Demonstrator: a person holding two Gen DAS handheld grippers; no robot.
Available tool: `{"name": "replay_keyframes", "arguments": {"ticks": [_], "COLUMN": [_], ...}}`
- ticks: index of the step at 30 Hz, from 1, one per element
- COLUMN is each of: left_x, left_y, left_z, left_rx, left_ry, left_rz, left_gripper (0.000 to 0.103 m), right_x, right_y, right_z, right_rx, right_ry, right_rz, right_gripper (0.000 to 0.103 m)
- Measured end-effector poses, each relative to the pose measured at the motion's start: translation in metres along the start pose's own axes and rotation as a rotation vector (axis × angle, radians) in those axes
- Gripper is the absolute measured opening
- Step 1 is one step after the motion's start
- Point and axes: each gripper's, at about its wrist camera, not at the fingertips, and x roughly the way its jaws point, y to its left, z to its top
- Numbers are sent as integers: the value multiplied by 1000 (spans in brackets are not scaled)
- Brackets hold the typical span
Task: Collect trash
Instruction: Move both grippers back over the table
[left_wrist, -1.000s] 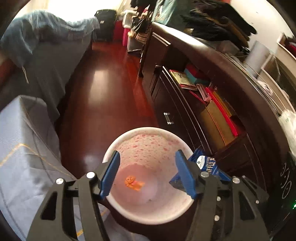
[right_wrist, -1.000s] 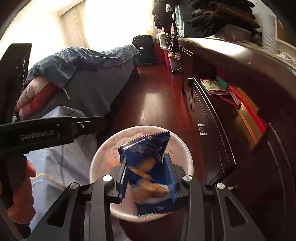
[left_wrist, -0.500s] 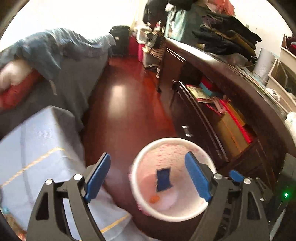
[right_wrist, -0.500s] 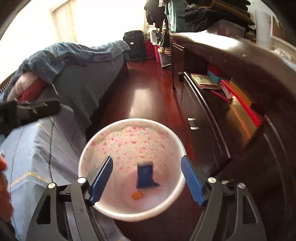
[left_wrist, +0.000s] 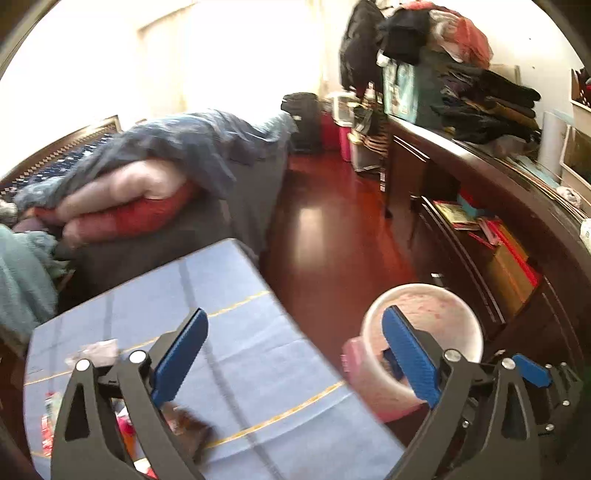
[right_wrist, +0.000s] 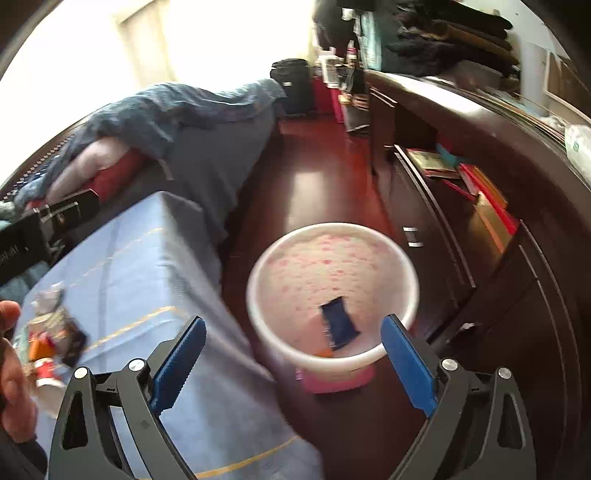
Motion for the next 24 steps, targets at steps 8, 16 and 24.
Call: {"name": "replay_keyframes", "arguments": {"ticks": [8,16,24], "left_x": [-41,-53,-33], "left_y": [79,211,265], "left_z": [-32,-93,-109], "left_rx": [-112,-359,-462], "left_ry": [16,138,189], "left_rz": [145,380,366], "left_gripper": [99,99,92], "right_x": [-20,-25,-22], "right_y": [70,143,187], "right_z": [-15,-29,-44], "right_rx": [-113,-233,-291], "right_ry": [11,37,73], "right_rz": [130,229,284], "right_gripper": [99,99,99]}}
